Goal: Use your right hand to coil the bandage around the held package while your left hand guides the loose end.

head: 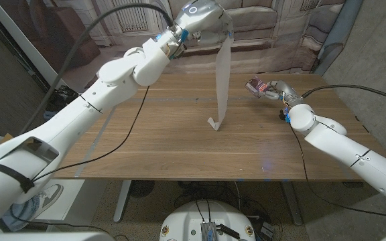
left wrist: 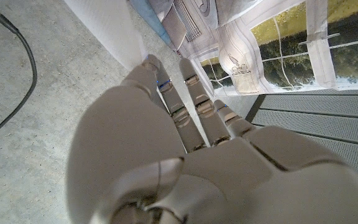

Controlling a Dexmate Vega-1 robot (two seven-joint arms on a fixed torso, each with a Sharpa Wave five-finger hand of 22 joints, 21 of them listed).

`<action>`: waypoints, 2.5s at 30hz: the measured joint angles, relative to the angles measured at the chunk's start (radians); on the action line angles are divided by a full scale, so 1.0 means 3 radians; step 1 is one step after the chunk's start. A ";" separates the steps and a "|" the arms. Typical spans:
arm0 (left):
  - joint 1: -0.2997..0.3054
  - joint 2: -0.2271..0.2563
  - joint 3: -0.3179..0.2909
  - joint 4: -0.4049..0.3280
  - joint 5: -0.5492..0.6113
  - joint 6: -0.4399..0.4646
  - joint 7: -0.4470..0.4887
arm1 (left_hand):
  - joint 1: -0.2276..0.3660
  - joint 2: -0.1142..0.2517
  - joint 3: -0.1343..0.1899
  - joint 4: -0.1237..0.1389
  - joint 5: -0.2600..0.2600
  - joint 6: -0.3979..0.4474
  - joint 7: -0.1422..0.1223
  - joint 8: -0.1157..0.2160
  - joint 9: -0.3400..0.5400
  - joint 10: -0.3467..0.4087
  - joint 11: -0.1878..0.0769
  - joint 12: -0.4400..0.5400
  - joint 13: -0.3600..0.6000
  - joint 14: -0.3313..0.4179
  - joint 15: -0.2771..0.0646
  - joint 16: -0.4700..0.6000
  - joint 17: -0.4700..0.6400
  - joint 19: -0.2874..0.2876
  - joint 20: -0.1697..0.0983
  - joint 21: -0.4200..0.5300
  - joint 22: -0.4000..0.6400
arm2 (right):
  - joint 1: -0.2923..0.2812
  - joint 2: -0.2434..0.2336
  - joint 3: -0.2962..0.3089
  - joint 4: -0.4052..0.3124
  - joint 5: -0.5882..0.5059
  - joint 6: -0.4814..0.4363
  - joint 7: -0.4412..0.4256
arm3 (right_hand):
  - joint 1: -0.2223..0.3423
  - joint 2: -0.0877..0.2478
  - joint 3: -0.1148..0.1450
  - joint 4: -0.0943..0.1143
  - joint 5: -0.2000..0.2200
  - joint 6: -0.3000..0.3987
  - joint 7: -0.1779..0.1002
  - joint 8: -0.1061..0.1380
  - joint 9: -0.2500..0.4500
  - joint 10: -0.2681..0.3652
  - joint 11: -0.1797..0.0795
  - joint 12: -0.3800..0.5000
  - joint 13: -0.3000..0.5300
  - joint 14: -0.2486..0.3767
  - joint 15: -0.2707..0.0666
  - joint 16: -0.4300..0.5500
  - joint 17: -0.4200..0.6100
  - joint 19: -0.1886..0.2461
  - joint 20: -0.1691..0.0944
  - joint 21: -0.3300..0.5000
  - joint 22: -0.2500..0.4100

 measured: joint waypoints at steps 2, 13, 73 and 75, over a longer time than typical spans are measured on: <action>-0.0049 -0.0039 0.0024 0.0043 0.0014 0.0015 0.0021 | 0.0000 0.0000 0.0000 0.0000 0.0000 0.0000 0.0000 0.0000 0.0000 0.0000 0.0000 0.0000 0.0000 0.0000 0.0000 0.0000 0.0000 0.0000 0.0000 0.0000 0.0000 | -0.0025 -0.0001 0.0001 -0.0024 0.0000 0.0000 -0.0011 | 0.0000 0.0000 0.0000 0.0000 0.0000 0.0000 0.0000 0.0000 0.0000 0.0013 0.0013 -0.0001 0.0000 0.0000 0.0000 0.0000 0.0000 0.0019 0.0004 -0.0001 0.0004; -0.0205 -0.0150 0.0185 0.0250 0.0076 -0.0003 0.0033 | 0.0000 0.0000 0.0020 -0.0009 -0.0010 0.0000 -0.0001 0.0014 0.0000 0.0000 0.0000 -0.0001 0.0000 0.0000 0.0000 0.0000 0.0008 0.0000 0.0000 0.0000 0.0000 | -0.0120 -0.0039 0.0064 -0.0123 0.0002 -0.0006 -0.0056 | 0.0000 0.0000 -0.0001 0.0001 -0.0002 0.0017 0.0017 -0.0013 -0.0004 0.0029 0.0029 -0.0003 0.0000 0.0036 0.0000 0.0000 0.0000 0.0030 -0.0007 -0.0001 0.0004; -0.0981 -0.1013 0.0634 0.1201 -0.0124 0.0139 0.0449 | -0.0036 -0.0036 0.0070 0.0013 -0.0010 -0.0004 -0.0031 0.0021 -0.0001 -0.0017 -0.0003 -0.0028 0.0058 0.0011 -0.0011 -0.0038 0.0045 -0.0001 0.0000 -0.0017 0.0000 | -0.0440 -0.0159 0.0216 -0.0458 0.0223 0.0231 0.0094 | 0.0000 0.0001 0.0007 -0.0007 0.0013 0.0096 0.0096 -0.0022 -0.0038 0.0120 0.0095 -0.0007 -0.0015 0.0149 -0.0006 0.0001 0.0001 0.0053 0.0017 -0.0003 0.0002; -0.0994 -0.1031 0.0650 0.1221 -0.0126 0.0144 0.0451 | -0.0046 -0.0046 0.0083 0.0026 -0.0010 0.0001 -0.0036 0.0038 -0.0001 -0.0016 -0.0004 -0.0031 0.0062 0.0004 -0.0004 -0.0052 0.0038 -0.0001 0.0000 -0.0017 0.0000 | -0.0452 -0.0159 0.0223 -0.0463 0.0231 0.0251 0.0093 | 0.0000 0.0001 0.0007 -0.0007 0.0013 0.0112 0.0112 -0.0015 -0.0039 0.0144 0.0096 -0.0015 -0.0015 0.0149 -0.0006 0.0001 0.0001 0.0053 0.0017 -0.0003 0.0002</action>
